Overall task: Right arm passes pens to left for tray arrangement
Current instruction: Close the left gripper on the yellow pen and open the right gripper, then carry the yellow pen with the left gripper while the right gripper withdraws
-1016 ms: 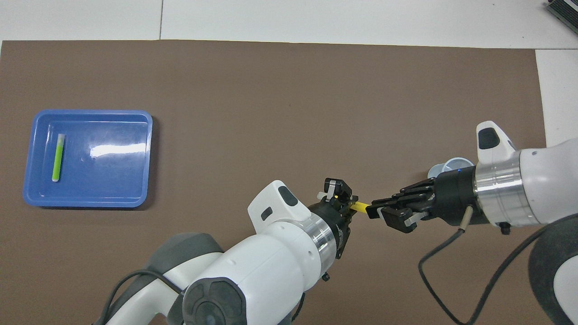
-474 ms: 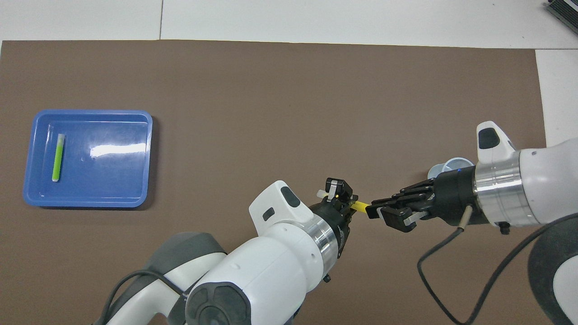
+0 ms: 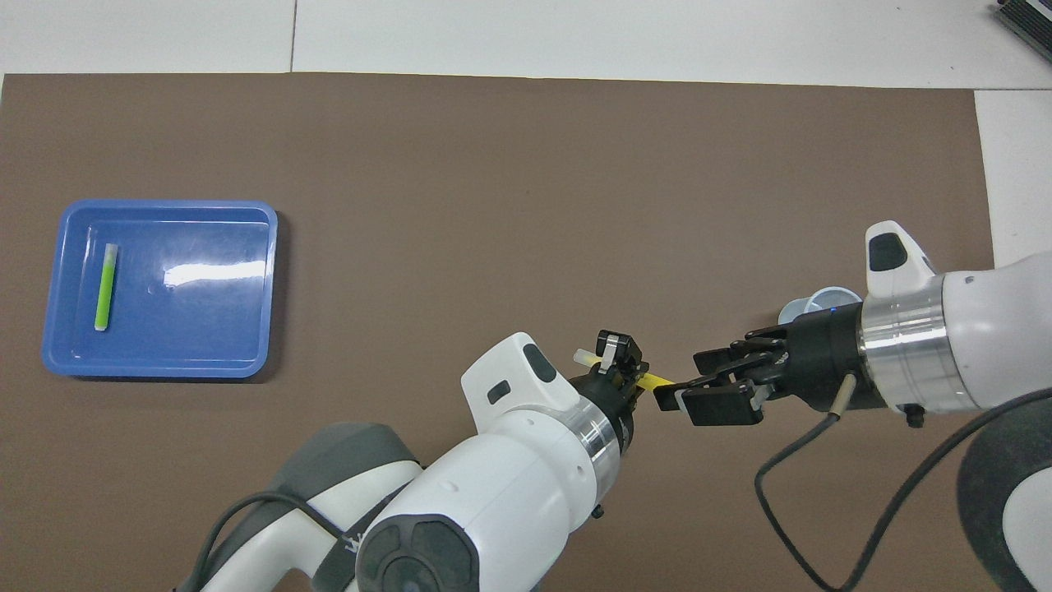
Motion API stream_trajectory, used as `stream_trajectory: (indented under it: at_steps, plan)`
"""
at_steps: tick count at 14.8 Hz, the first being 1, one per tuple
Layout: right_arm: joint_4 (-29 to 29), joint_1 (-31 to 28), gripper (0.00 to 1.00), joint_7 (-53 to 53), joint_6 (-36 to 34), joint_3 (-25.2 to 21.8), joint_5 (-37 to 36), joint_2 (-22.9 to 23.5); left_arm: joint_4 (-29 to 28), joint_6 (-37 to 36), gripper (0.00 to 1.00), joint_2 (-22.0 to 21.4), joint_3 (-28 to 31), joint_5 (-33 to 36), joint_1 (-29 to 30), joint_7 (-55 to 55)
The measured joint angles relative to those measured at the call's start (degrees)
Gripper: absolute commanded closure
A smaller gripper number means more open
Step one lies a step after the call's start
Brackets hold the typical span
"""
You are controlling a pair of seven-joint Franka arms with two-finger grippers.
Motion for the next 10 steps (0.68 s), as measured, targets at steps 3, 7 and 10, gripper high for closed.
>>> stream_trajectory:
  at_steps: [3,7,10]
  plan:
    - [0.0,0.0,0.0,0.0,0.0,0.0,-0.6,0.0,0.0,-6.3,1.0,0.0,0.3,0.1,2.4,8.8]
    - [0.0,-0.2,0.0,0.0,1.1,-0.1,-7.0,0.0,-0.8,-12.4,1.0,-0.4,0.7,0.2,9.8,21.5]
    - [-0.1,-0.7,0.0,0.1,1.1,-0.3,-13.0,0.0,-2.0,-17.9,1.0,-1.0,0.8,0.2,16.5,34.3]
